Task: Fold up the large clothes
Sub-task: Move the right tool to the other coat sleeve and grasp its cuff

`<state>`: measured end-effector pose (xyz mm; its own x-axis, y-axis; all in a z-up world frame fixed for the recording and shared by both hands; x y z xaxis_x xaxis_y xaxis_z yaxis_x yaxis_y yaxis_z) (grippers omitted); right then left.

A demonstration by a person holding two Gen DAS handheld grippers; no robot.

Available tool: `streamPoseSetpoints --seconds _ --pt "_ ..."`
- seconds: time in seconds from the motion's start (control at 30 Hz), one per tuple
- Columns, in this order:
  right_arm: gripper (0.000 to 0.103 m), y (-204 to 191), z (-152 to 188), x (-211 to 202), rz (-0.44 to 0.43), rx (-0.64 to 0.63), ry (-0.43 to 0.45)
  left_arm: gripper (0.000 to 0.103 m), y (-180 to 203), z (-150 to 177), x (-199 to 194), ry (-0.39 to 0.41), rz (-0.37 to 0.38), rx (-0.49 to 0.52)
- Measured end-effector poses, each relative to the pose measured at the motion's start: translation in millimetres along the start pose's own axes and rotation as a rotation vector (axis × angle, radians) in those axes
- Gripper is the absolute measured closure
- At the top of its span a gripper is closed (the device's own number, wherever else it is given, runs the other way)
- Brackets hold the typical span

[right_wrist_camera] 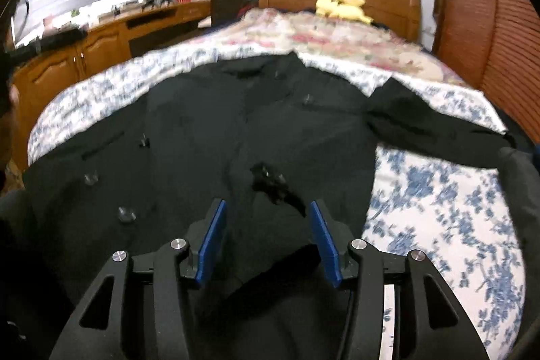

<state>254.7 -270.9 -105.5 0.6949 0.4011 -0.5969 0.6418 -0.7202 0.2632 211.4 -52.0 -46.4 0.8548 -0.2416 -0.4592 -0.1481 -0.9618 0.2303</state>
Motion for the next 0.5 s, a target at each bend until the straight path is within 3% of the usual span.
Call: streamPoseSetpoints --seconds 0.13,0.5 --pt "0.05 3.1 18.2 28.1 -0.041 0.011 -0.093 0.024 4.8 -2.4 15.0 -0.009 0.001 0.009" --pt "0.047 9.7 27.0 32.8 -0.059 0.067 -0.068 0.024 -2.7 27.1 85.8 -0.058 0.038 0.015"
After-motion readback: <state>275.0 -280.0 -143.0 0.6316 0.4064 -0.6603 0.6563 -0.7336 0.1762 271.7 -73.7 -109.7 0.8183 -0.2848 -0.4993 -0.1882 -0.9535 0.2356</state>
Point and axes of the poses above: each gripper's, at about its wrist camera, not at the fingertips, and x roughly the way its jaws point, y to its right, z to its underside, the point moved 5 cm from there along x, roughly the way its jaws point, and after that the axes turned 14 degrees about -x, right-handed, at the moved point
